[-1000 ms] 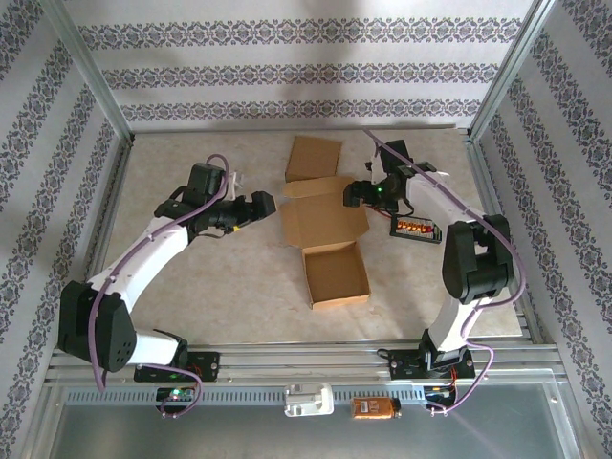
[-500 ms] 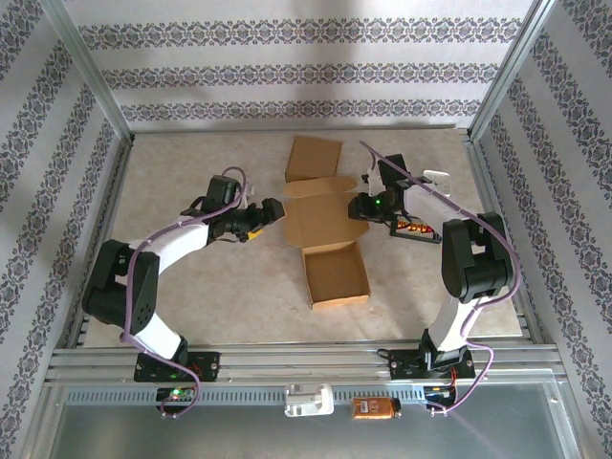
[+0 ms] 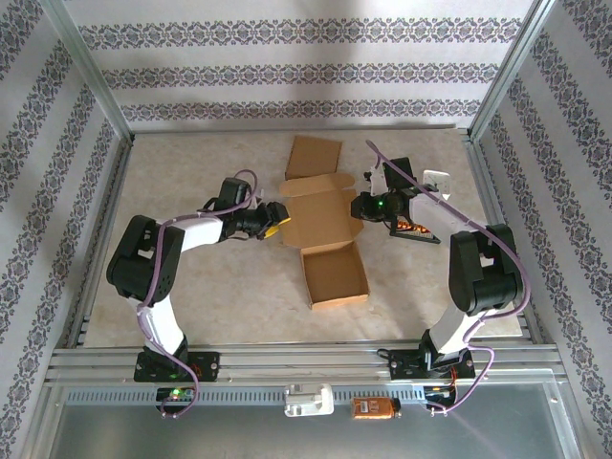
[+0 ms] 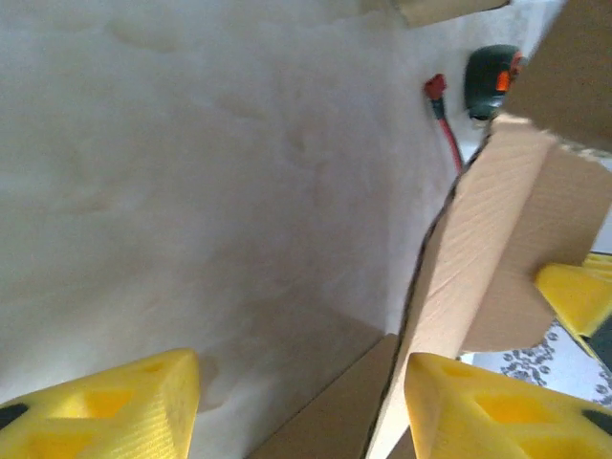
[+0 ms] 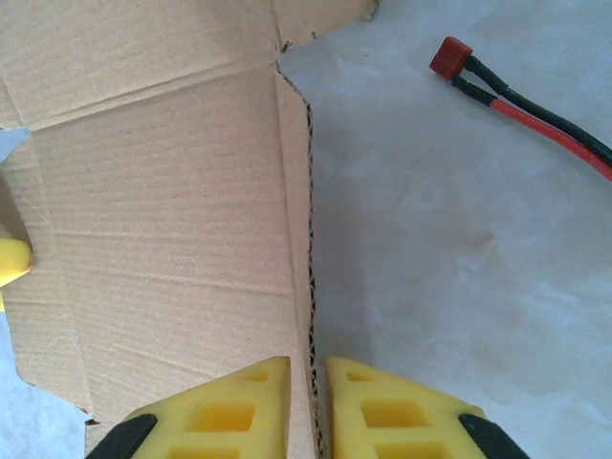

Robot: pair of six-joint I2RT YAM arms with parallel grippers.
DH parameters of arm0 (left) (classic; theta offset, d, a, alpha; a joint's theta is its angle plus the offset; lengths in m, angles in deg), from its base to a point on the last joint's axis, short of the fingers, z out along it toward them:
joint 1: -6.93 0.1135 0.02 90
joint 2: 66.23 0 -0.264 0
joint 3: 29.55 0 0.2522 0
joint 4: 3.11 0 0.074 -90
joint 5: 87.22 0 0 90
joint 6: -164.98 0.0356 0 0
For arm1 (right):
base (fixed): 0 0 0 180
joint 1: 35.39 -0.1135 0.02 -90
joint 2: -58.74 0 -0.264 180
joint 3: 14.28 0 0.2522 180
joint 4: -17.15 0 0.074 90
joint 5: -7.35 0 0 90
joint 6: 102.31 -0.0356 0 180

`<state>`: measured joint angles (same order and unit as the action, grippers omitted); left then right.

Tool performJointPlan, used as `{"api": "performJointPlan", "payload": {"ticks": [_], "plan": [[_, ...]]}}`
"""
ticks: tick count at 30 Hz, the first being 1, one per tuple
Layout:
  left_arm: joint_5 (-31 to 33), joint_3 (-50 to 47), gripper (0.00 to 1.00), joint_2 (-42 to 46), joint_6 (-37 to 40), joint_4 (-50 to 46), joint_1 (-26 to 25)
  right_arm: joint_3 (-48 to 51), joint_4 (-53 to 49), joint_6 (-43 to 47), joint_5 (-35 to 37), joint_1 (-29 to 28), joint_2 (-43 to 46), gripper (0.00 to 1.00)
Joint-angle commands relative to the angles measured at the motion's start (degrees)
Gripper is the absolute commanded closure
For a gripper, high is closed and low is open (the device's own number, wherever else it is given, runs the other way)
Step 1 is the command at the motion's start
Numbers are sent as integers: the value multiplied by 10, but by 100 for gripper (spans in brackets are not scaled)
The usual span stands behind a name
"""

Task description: Fold the paper box

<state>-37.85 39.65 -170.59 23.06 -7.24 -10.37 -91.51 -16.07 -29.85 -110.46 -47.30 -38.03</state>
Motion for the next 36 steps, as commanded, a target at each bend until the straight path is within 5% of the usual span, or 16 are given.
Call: {"api": "performJointPlan", "payload": {"ticks": [1, 4, 6, 13, 16, 20, 26, 36], "plan": [[-38, 27, 57, -4, -8, 45, -8, 12, 17, -15, 23, -17, 30, 83], [-47, 42, 88, -4, 18, 8, -10, 17, 20, -21, 47, -29, 41, 83], [-45, 50, 100, 2, 49, -22, -12, 19, 20, -25, 54, -34, 46, 83], [-14, 96, 100, 30, 215, -140, -13, 27, 13, -27, 107, -51, 134, 64], [0, 113, 100, 49, 292, -162, -13, 35, 9, -16, 155, -51, 200, 43], [-9, 100, 100, 83, 407, -122, -21, 46, 18, 23, 205, -51, 283, 27], [-25, 60, 100, 136, 560, -48, -47, 44, 53, 232, 153, -53, 329, 20], [-38, 23, 100, 172, 626, -18, -66, -20, -59, 582, 28, -52, 277, 13]]}}
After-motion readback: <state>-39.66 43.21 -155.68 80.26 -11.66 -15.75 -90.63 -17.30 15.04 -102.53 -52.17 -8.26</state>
